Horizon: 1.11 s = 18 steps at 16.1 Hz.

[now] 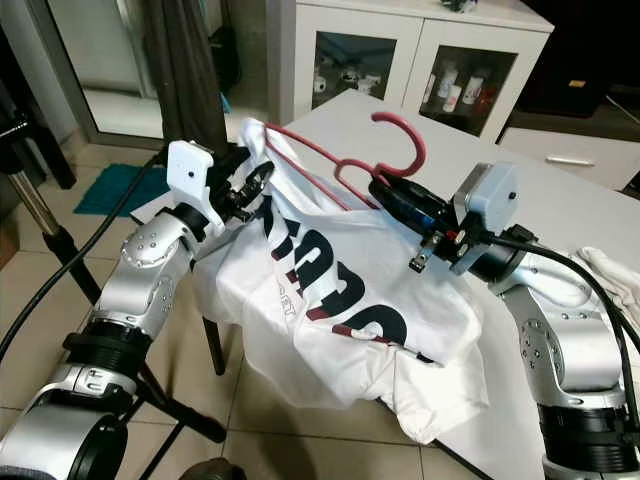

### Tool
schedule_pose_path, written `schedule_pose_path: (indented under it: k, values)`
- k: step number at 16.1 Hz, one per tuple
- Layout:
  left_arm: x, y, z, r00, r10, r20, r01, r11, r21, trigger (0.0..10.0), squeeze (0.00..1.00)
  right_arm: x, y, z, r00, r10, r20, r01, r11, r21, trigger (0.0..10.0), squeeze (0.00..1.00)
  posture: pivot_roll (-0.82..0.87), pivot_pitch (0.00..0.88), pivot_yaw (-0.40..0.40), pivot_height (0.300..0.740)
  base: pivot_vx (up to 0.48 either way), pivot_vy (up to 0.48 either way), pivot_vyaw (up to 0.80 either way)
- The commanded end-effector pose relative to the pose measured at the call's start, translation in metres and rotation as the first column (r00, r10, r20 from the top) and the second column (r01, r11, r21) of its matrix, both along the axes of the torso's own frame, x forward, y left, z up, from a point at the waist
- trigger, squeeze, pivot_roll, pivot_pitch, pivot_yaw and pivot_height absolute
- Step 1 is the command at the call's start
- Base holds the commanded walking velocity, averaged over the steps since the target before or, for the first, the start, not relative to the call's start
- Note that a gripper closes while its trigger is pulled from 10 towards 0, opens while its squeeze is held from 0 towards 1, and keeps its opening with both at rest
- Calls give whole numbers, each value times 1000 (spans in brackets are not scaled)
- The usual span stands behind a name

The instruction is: Hang hanger

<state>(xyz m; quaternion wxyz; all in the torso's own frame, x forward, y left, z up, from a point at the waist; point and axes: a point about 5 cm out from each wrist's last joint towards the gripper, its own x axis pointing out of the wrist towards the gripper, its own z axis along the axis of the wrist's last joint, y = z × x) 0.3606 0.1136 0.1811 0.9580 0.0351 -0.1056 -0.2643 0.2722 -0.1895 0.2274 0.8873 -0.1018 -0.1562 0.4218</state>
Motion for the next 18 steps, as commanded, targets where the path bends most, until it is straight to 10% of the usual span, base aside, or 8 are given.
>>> schedule_pose_path:
  k: [1, 6, 9, 18]
  values:
    - [1, -5, 2, 1000, -17, -4, 17, 1000, -4, 10000, 27, -2, 1, 6, 1000, 6, 21, -6, 1000, 9, 0, 0, 38, 0, -10, 723, 0, 0, 0]
    - [2, -8, -2, 999, -27, -22, 27, 999, 24, 10000, 0, -5, 5, 6, 1000, 25, 18, -25, 1000, -1, 0, 0, 39, 0, -11, 723, 0, 0, 0]
    - [1, -8, -2, 999, -35, -25, 36, 999, 14, 0, 0, -5, 5, 5, 999, 33, 9, -33, 999, 0, 0, 0, 40, 0, -11, 723, 0, 0, 0]
    - [2, -7, -1, 999, -32, -8, 32, 999, 4, 0, 0, -10, -5, 9, 999, 35, -15, -35, 999, -1, 0, 0, 39, 0, -12, 723, 0, 0, 0]
